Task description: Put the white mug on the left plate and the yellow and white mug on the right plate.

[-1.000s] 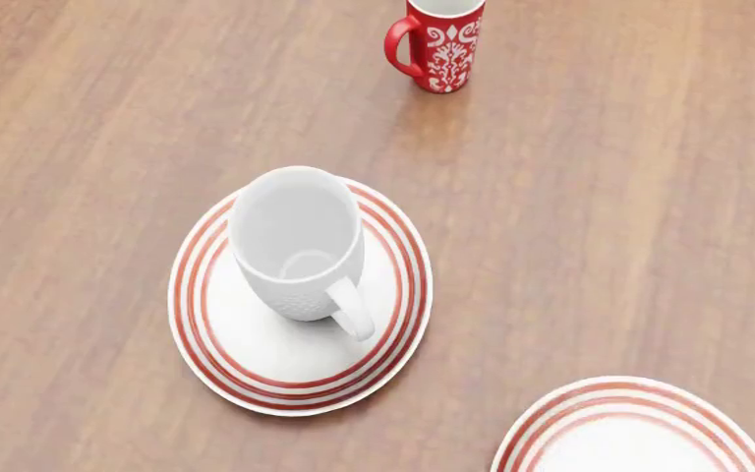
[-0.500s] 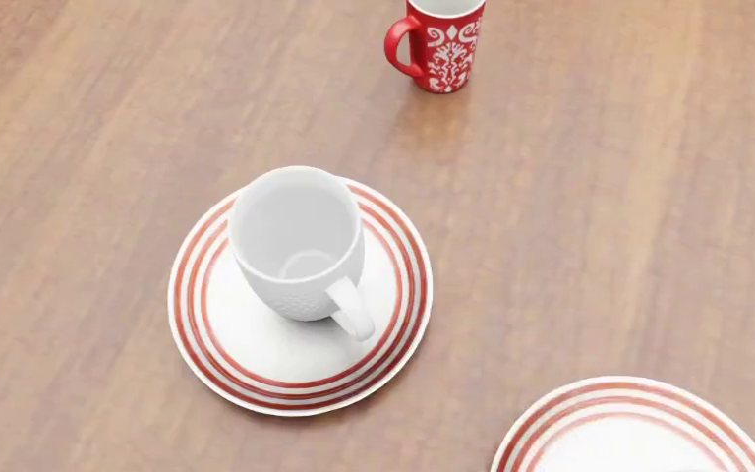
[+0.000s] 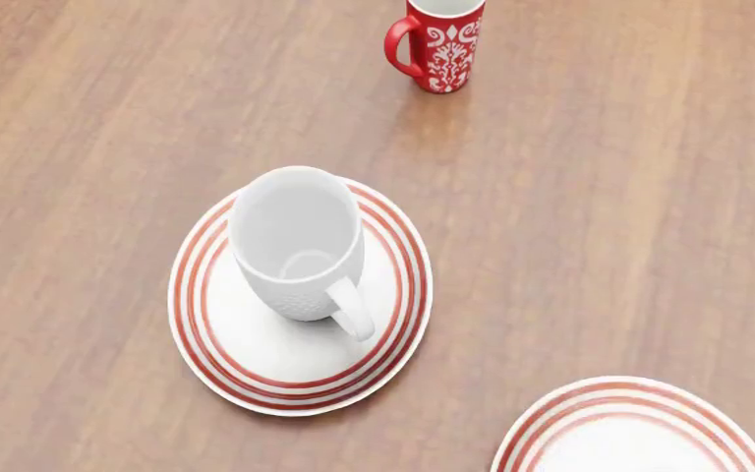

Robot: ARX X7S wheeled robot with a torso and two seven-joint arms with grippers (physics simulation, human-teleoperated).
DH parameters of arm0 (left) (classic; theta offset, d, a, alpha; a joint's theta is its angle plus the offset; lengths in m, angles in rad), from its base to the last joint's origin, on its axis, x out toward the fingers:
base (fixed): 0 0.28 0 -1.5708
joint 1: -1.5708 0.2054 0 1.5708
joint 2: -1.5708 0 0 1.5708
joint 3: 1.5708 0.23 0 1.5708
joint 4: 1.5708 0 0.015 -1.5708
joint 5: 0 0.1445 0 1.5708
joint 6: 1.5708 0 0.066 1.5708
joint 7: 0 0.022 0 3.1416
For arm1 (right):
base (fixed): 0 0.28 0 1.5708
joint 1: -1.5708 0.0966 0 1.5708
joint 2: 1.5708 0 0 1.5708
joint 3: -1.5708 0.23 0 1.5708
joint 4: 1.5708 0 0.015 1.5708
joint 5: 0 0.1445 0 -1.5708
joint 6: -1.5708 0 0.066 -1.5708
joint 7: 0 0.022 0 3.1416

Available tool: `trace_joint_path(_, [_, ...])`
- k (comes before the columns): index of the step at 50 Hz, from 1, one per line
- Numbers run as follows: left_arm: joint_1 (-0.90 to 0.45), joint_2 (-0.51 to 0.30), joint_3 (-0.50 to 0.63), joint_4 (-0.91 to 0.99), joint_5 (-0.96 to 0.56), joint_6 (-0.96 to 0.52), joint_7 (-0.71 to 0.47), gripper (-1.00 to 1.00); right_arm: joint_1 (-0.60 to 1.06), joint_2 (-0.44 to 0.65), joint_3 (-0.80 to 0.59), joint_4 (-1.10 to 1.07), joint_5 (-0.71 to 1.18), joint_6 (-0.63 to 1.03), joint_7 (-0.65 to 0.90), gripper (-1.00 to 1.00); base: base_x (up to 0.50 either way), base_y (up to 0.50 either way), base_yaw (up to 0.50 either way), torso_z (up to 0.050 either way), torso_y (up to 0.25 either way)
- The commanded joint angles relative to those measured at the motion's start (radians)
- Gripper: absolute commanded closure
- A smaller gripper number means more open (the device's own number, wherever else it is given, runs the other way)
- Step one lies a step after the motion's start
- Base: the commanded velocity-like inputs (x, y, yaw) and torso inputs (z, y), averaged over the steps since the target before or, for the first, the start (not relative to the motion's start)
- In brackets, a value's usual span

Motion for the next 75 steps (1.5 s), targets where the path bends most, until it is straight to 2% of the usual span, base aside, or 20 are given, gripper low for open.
trace_joint_path(1, [-0.004, 0.001, 0.006, -0.004, 0.002, 0.001, -0.001, -1.00, -0.026, -0.020, 0.007, -0.034, -0.063, -0.154, 0.003, -1.00, 0.00, 0.00, 0.00, 0.000, 0.000])
trace_joint_path(7, [-0.007, 0.000, 0.007, -0.007, 0.000, 0.001, -0.003, -1.00, -0.044, -0.016, -0.019, -0.101, -0.073, -0.172, 0.003, -1.00, 0.00, 0.00, 0.00, 0.000, 0.000])
trace_joint_path(13, [-0.013, 0.002, 0.015, -0.011, 0.003, 0.000, -0.004, -1.00, -0.034, 0.021, 0.007, -0.199, -0.040, -0.096, 0.049, -1.00, 0.00, 0.00, 0.00, 0.000, 0.000])
trace_joint_path(25, [-0.021, 0.004, 0.021, -0.016, 0.006, 0.002, -0.004, -1.00, 0.148, 0.212, 0.102, -0.365, 0.099, 0.249, 0.207, -1.00, 0.00, 0.00, 0.00, 0.000, 0.000])
trace_joint_path(37, [-0.021, 0.004, 0.022, -0.026, 0.009, 0.010, 0.003, -1.00, 0.428, 0.358, 0.050, -0.275, 0.159, 0.472, 0.301, -1.00, 0.00, 0.00, 0.00, 0.000, 0.000])
trace_joint_path(48, [-0.020, -0.001, 0.022, -0.035, 0.011, 0.015, 0.013, -1.00, 0.614, 0.411, -0.011, -0.169, 0.147, 0.527, 0.324, -1.00, 0.00, 0.00, 0.00, 0.000, 0.000])
trace_joint_path(51, [-0.014, -0.015, 0.015, -0.026, -0.007, 0.009, 0.011, -1.00, 0.629, 0.423, -0.045, -0.165, 0.112, 0.525, 0.323, -1.00, 0.00, 0.00, 0.00, 0.000, 0.000])
trace_joint_path(59, [0.058, -0.074, -0.060, 0.066, 0.002, 0.039, 0.020, -1.00, 0.593, 0.449, 0.006, -0.277, 0.121, 0.515, 0.328, -1.00, 0.00, 0.00, 0.00, 0.000, 0.000])
trace_joint_path(66, [0.088, -0.104, -0.140, 0.092, -0.053, 0.075, 0.007, -1.00, 0.543, 0.475, 0.136, -0.429, 0.221, 0.570, 0.363, -1.00, 0.00, 0.00, 0.00, 0.000, 0.000])
trace_joint_path(70, [-0.005, -0.162, -0.161, 0.087, -0.129, 0.040, -0.068, -1.00, 0.624, 0.550, 0.176, -0.523, 0.343, 0.685, 0.450, -1.00, 0.00, 0.00, 0.00, 0.000, 0.000])
trace_joint_path(71, [-0.031, -0.182, -0.170, 0.090, -0.160, 0.034, -0.090, -1.00, 0.629, 0.600, 0.187, -0.542, 0.396, 0.692, 0.501, -1.00, 0.00, 0.00, 0.00, 0.000, 0.000])
trace_joint_path(75, [-0.092, -0.218, -0.179, 0.097, -0.205, 0.024, -0.131, -1.00, 0.646, 0.776, 0.112, -0.543, 0.503, 0.616, 0.674, -1.00, 0.00, 0.00, 0.00, 0.000, 0.000])
